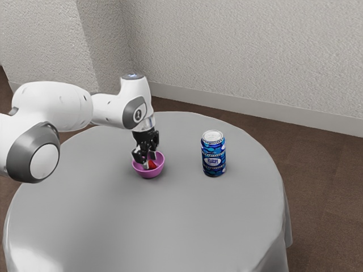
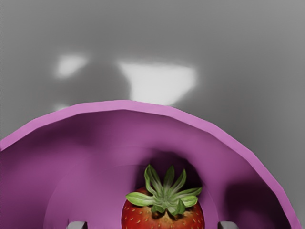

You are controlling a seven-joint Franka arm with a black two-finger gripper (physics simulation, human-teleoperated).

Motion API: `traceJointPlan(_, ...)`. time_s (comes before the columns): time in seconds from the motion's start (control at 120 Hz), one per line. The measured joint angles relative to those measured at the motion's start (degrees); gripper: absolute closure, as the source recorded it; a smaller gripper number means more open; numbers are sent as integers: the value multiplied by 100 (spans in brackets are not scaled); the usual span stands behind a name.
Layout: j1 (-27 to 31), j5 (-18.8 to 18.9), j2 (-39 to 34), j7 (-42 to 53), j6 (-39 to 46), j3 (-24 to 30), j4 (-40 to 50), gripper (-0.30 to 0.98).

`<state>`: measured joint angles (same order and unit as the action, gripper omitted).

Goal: Take strawberry from the bowl

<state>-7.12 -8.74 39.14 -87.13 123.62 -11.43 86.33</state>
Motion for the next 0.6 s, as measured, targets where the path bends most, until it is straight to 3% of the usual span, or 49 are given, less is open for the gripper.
traceJointPlan(0.6, -28, -46, -9, -73, 53, -8, 131, 41)
